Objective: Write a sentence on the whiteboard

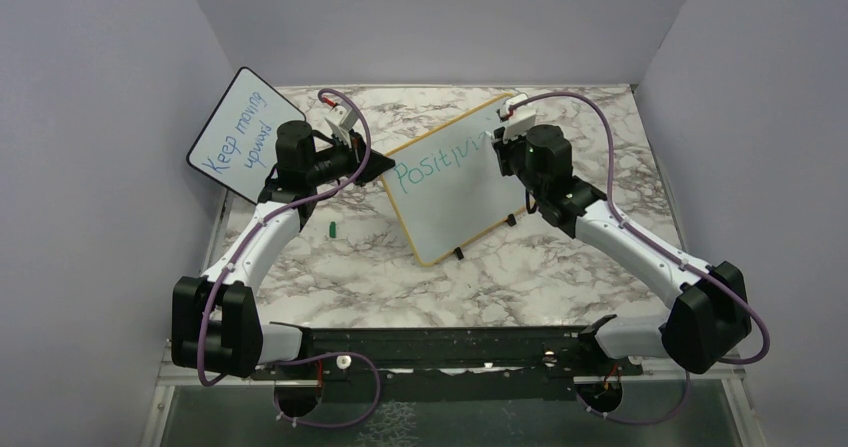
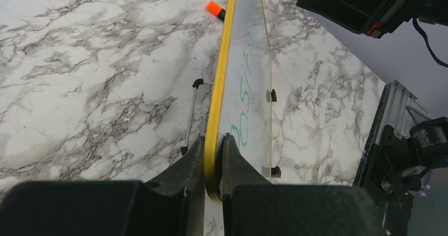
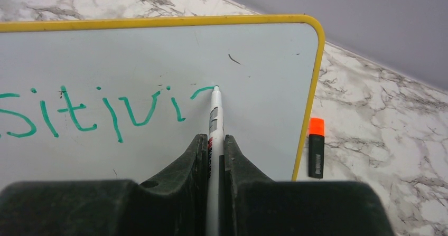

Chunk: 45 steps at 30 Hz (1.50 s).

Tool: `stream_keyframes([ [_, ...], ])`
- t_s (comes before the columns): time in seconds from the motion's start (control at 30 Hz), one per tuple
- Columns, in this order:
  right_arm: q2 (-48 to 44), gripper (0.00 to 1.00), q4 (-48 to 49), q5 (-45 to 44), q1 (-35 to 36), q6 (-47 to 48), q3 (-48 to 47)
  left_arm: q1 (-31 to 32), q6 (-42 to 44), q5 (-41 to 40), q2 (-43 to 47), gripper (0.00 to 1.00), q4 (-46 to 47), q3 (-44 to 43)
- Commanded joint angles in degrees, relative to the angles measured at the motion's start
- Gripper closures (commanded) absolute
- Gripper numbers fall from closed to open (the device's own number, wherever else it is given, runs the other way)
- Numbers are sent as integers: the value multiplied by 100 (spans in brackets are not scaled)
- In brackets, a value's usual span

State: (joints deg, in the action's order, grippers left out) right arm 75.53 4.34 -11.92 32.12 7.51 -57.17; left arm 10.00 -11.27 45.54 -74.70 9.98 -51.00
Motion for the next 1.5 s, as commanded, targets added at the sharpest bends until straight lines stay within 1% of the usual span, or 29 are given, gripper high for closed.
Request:
stream_keyframes([
  [0.0, -126, 100, 110, 329, -45, 53, -228, 99, 485, -256, -215, 100, -675, 82],
  [0.17, -110, 100, 172, 477, -41, 59, -292, 99, 492, -263, -205, 100, -692, 74],
  [0.47, 13, 100, 191, 403, -39, 58, -315, 99, 507, -265, -210, 100, -706, 73],
  [0.6, 30, 100, 172, 273, -47, 66, -170, 99, 507, -265, -204, 100, -700, 73],
  [1.07, -212, 100, -112, 228, -46, -4, 271, 99, 506, -265, -222, 100, -705, 73],
  [1.23, -253, 100, -165, 265, -47, -21, 311, 99, 498, -265, -214, 100, -700, 73],
  [1.47, -242, 100, -129, 44, -40, 81, 330, 99, 502, -256, -206, 100, -697, 82],
])
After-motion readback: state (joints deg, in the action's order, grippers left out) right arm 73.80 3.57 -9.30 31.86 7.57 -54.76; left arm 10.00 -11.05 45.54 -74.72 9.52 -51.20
